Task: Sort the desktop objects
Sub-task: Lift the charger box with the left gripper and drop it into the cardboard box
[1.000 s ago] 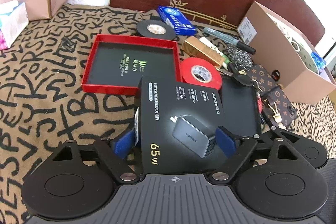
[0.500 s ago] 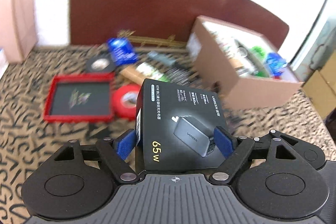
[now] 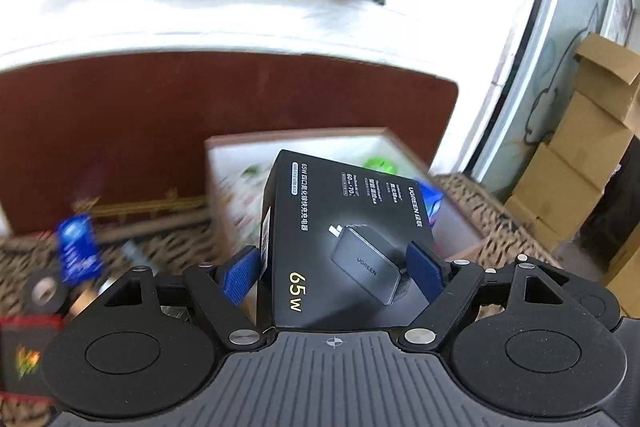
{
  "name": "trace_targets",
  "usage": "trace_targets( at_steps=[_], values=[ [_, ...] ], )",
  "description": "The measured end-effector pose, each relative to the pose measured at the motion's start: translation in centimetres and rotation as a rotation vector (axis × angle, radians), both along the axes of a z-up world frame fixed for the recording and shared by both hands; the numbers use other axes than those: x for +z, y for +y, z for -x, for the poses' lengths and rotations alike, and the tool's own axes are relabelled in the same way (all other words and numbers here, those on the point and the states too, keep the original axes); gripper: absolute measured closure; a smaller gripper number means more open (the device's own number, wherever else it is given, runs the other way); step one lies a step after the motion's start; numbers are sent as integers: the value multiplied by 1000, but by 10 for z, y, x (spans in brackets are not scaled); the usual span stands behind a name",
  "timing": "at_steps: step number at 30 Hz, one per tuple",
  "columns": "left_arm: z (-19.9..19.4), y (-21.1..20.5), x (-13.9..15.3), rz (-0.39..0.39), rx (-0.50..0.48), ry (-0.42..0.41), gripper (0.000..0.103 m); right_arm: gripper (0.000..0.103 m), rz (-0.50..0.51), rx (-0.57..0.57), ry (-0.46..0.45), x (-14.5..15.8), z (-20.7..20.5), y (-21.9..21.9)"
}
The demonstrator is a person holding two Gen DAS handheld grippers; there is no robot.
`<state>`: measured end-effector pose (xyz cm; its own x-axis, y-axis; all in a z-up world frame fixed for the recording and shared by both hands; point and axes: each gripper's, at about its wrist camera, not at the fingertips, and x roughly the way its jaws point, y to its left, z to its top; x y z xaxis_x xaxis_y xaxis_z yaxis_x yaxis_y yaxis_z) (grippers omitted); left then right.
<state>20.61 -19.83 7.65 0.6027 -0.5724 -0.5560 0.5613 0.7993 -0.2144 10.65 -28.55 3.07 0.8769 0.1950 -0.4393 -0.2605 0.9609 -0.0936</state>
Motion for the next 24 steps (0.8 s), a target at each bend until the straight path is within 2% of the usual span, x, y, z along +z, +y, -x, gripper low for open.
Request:
trace_targets(
  at_steps=[9, 15, 19, 21, 23, 24],
  values=[
    [-72, -77, -13, 22, -28, 3, 23, 28, -22, -62, 35, -1, -72, -74],
    [-124, -92, -27, 72, 9, 74, 23, 28, -28, -36, 81, -10, -118, -98],
    [-148, -100, -35, 81, 26, 78, 22, 28, -27, -6, 104, -14, -147, -113],
    [-159, -107, -41, 52, 32, 74, 16, 28, -16, 3, 117, -19, -164, -115],
    [-165, -115, -48, -10, 62, 60, 4, 28, 7, -8, 130, -26, -176, -117],
    [-165, -115, -49, -35, 80, 45, 0, 25, 32, -38, 138, -30, -183, -116]
  ],
)
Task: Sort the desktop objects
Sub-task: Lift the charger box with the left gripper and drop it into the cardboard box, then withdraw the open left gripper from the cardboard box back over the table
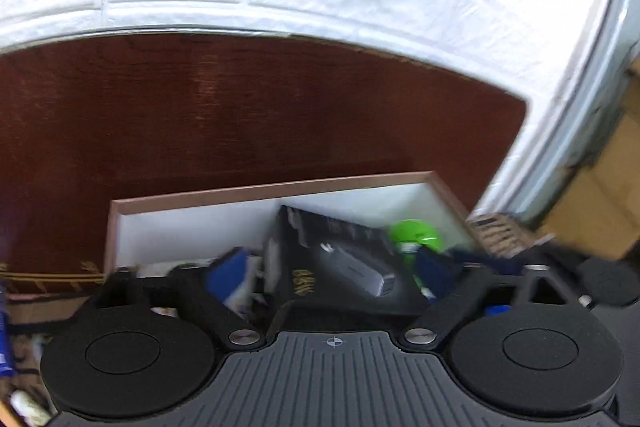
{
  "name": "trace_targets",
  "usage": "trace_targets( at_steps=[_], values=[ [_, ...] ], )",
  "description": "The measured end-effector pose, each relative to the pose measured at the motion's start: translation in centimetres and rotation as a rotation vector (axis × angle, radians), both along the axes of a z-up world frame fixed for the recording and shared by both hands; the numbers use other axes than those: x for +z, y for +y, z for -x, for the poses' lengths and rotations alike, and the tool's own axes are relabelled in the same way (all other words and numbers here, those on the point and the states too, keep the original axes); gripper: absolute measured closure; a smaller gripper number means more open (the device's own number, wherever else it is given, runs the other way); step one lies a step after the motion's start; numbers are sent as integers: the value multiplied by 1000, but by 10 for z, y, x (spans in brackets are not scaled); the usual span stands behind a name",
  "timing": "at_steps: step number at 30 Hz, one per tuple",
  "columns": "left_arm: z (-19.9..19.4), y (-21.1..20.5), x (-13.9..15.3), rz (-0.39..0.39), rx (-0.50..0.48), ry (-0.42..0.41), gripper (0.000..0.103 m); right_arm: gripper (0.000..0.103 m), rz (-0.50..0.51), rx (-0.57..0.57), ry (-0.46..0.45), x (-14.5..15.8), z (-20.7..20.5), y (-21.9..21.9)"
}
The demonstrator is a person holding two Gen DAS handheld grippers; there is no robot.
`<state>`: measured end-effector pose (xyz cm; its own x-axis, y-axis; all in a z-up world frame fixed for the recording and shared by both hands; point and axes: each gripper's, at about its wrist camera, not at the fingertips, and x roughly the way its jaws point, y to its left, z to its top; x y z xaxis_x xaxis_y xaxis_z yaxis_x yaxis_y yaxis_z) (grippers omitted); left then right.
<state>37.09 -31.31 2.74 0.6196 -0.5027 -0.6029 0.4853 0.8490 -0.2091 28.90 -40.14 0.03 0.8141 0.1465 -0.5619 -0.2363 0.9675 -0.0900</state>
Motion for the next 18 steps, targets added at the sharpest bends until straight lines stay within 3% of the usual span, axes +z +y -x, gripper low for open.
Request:
trace_targets(
  at_steps=[3, 9, 18],
  values=[
    [4, 7, -4, -18, 12, -33, 0, 3, 92, -72, -27, -8, -8, 6],
    [14, 21, -9, 17, -1, 8, 0, 0, 97, -80, -41, -14, 15, 20],
    [79, 34, 10, -51, 56, -173, 0, 0, 49, -138, -74, 2, 57, 38]
  ],
)
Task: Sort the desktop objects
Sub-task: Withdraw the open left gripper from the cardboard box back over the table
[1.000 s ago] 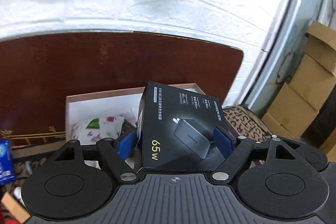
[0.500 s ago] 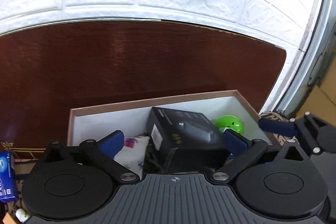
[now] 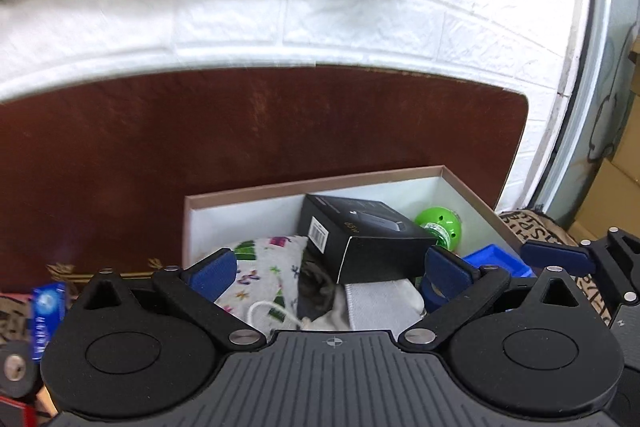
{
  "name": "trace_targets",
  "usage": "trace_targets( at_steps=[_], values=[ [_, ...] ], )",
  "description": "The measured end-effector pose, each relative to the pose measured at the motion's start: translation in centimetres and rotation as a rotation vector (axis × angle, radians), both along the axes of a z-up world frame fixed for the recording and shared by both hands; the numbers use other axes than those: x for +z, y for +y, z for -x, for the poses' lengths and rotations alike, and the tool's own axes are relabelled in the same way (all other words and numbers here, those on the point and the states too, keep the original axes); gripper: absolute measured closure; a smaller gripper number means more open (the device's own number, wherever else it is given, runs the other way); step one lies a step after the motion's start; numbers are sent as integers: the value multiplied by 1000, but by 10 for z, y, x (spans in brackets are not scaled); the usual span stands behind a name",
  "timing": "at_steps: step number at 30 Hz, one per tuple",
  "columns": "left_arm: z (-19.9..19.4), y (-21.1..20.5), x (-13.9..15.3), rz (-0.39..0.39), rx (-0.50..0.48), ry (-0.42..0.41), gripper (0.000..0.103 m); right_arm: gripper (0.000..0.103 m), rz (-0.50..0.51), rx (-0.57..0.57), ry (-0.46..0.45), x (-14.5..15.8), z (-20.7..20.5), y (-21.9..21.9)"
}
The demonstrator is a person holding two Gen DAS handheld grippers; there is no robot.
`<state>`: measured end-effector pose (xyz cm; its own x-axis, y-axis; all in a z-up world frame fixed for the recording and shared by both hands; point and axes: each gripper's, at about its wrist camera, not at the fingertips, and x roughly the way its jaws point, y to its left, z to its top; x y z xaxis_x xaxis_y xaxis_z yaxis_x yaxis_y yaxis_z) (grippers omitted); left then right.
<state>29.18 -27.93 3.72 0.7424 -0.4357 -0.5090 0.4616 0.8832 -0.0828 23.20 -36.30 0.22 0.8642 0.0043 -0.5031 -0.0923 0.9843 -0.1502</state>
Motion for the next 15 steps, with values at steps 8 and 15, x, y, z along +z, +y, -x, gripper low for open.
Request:
trace_targets(
  at_steps=[8, 15],
  values=[
    [61, 31, 10, -26, 16, -84, 0, 0, -46, -39, -1, 3, 39, 8],
    [111, 80, 1, -36, 79, -58, 0, 0, -83, -58, 7, 2, 86, 24]
  ],
)
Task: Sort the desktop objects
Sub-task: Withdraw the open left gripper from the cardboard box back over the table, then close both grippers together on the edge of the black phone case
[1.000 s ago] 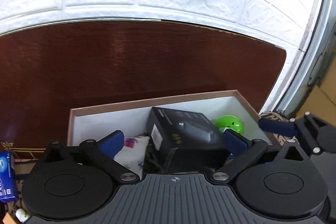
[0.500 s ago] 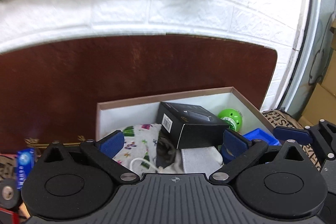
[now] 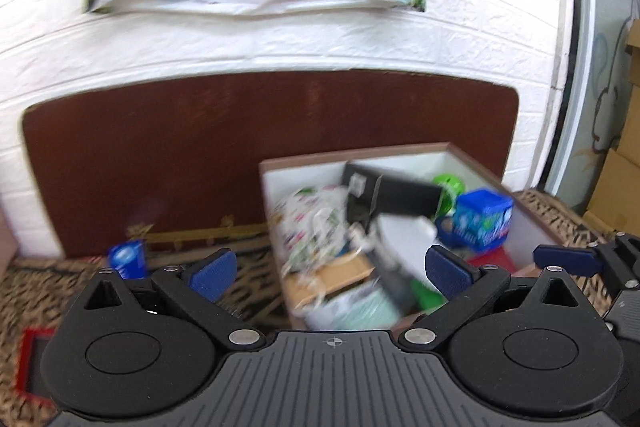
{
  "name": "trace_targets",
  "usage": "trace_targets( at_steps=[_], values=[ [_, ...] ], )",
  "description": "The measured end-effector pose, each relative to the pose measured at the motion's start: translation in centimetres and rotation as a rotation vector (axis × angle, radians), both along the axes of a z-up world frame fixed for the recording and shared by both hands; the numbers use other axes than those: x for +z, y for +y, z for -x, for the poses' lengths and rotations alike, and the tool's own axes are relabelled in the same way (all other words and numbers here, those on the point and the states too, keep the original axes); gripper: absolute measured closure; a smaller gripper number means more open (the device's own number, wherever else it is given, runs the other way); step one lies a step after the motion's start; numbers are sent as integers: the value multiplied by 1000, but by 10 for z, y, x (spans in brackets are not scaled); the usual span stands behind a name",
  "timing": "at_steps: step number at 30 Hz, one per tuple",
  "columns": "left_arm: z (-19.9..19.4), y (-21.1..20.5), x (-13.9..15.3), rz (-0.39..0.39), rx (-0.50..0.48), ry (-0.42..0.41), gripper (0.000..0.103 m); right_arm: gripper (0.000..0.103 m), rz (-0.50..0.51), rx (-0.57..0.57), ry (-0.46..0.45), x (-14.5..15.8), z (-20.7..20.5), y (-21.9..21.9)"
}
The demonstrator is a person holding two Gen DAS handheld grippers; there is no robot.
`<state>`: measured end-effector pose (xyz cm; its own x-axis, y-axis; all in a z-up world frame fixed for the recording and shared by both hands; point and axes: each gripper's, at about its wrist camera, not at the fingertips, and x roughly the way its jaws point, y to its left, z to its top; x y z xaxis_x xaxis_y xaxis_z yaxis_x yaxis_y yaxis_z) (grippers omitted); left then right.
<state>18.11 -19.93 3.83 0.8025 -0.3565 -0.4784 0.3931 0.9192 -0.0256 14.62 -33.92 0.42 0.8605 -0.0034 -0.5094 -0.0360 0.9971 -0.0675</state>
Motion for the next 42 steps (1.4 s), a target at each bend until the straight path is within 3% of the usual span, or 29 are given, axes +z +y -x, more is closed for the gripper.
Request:
trace_targets(
  at_steps=[9, 22, 31, 38, 42],
  values=[
    [56, 82, -22, -15, 107, 46, 0, 0, -80, -7, 33, -9, 50, 59],
    [113, 155, -57, -32, 188, 119, 0, 0, -164, 4, 128, -46, 100, 113],
    [120, 176, -71, -11, 174, 170, 0, 0, -137, 60, 154, -61, 110, 135],
    [103, 170, -75, -53, 107, 185, 0, 0, -169, 84, 163, -71, 102, 143],
    [86, 171, -80, -34, 80, 201, 0, 0, -163, 93, 148, -74, 92, 149]
  ],
)
